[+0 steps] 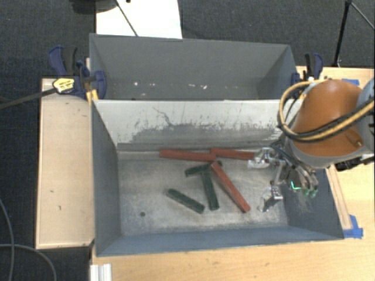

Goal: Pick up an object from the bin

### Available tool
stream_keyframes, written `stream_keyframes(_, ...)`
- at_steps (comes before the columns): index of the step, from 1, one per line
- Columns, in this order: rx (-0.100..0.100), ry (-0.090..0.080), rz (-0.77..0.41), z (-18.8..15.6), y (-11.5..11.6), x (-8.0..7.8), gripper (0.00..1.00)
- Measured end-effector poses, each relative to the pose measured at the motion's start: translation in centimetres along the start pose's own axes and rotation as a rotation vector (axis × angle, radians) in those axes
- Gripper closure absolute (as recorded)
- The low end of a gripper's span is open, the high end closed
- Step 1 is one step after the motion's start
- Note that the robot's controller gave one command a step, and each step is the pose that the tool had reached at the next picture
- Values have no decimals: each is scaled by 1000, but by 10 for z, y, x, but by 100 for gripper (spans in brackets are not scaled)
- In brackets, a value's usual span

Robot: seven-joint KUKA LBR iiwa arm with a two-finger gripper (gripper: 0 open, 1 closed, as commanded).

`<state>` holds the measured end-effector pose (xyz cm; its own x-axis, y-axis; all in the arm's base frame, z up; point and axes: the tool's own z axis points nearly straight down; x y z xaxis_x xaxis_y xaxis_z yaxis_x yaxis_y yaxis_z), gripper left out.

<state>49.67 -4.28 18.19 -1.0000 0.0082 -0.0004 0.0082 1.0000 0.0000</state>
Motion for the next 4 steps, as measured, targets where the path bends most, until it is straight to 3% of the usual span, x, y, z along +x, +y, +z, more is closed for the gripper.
stream_keyframes(1,0,-2,-1,-1,0,-1,0)
stream_keyframes(2,1,-9,-49,50,2,-1,0)
stream_keyframes(3,3,2,230,95,18,-10,100)
stream_keyframes(4,1,8,227,101,21,-6,0)
